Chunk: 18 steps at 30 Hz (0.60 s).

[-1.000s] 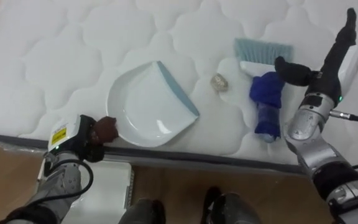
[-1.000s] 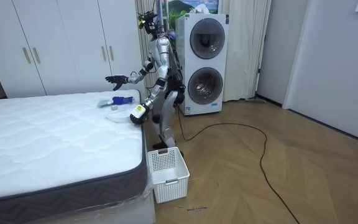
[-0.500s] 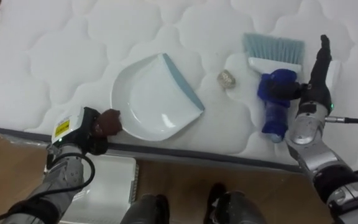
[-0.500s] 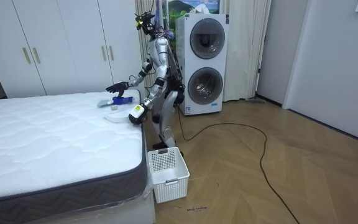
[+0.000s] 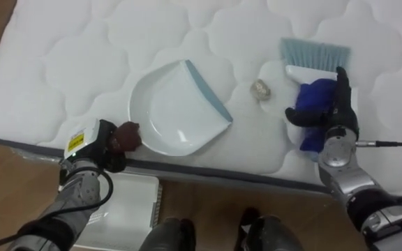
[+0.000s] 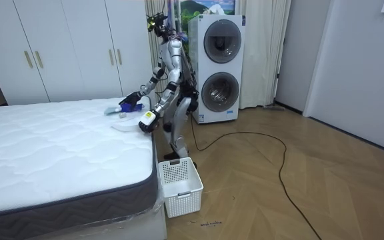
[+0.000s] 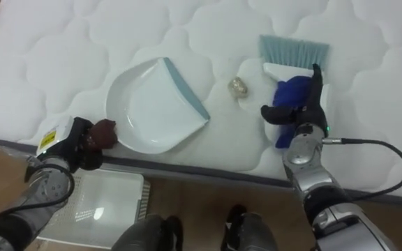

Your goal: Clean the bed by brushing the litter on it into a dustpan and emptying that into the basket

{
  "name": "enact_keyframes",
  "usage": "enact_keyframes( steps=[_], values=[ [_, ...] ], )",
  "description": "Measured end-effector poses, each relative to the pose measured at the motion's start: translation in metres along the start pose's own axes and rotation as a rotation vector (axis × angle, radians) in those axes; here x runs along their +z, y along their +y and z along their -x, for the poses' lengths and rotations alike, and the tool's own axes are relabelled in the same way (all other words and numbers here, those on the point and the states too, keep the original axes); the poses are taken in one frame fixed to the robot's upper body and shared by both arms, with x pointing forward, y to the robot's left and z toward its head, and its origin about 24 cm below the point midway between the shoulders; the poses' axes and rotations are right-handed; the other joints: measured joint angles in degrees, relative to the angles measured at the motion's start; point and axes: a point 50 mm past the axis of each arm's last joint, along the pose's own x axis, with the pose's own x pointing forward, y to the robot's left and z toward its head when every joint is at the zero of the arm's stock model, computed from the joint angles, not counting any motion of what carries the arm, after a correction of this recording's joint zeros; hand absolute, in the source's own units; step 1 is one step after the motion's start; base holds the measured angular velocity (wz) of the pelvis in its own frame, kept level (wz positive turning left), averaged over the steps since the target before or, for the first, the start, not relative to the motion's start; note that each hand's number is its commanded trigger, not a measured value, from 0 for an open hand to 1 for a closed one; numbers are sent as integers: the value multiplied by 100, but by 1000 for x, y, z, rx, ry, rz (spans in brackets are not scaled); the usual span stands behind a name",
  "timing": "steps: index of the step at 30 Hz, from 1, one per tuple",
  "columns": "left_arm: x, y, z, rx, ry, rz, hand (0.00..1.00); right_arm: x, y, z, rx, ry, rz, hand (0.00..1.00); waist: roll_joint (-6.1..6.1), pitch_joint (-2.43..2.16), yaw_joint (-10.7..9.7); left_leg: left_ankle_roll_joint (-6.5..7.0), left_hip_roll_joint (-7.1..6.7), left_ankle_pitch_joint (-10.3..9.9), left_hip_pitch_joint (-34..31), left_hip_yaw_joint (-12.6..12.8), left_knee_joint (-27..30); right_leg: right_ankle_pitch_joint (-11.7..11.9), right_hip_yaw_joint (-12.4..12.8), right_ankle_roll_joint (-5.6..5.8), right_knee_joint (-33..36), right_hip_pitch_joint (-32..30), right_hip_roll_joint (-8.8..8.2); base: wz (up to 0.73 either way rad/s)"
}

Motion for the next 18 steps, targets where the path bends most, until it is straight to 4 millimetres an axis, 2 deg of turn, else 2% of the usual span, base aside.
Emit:
enact_keyframes(
  steps=[6, 18],
  values=[
    [1, -3, 1, -7, 1, 4, 100, -16, -4, 2, -5, 71, 9, 0, 30, 4, 11, 0, -7, 0, -19, 5, -1, -10, 2, 3, -2, -20, -7, 0],
    [1, -3, 1, -16, -3, 6, 100, -17, -5, 2, -1, 66, 32, 0, 82, -21, 11, 1, -14, 0, -45, 22, 4, -14, -49, -3, 4, -41, -49, 0]
  ],
)
